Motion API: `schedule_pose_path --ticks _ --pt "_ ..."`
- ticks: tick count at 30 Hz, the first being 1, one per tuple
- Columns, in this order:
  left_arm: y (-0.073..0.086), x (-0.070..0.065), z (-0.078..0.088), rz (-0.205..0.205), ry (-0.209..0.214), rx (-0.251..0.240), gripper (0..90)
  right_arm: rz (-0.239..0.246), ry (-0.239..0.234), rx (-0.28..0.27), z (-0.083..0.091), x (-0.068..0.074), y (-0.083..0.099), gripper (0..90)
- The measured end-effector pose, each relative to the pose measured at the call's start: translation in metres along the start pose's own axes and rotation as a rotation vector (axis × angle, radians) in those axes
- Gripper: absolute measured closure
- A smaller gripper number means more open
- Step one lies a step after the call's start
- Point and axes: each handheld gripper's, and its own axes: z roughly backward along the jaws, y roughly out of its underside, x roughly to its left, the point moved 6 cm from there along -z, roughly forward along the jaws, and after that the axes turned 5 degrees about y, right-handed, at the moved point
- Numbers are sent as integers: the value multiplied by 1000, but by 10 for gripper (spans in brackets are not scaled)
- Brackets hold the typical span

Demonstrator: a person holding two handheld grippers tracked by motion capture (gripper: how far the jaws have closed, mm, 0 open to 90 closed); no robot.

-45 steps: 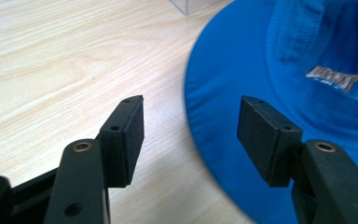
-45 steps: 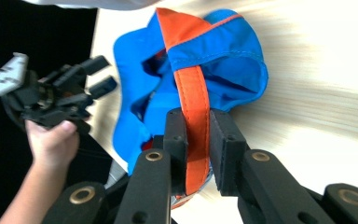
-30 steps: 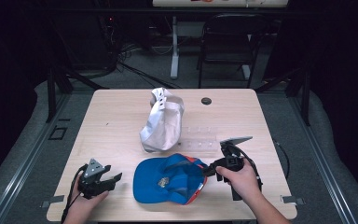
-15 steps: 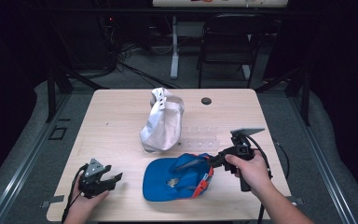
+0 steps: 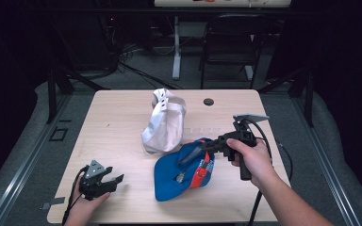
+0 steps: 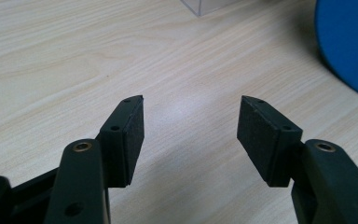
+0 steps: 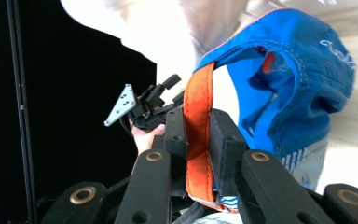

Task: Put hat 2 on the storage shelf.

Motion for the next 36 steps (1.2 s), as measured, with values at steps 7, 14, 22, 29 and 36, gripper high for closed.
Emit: schedule_pose_path --ticks 7,14,22,29,36 --pt "1 0 0 12 -1 -6 417 40 6 -47 19 26 -9 785" --pt "1 2 1 25 -2 -12 417 51 27 -86 42 36 -13 785" --pt "1 2 2 18 4 10 416 31 14 -148 65 38 -22 785" --pt "2 3 1 21 -3 2 416 31 -46 -202 78 53 -36 785" --pt "2 2 1 14 4 9 416 22 -68 -237 81 68 -52 785"
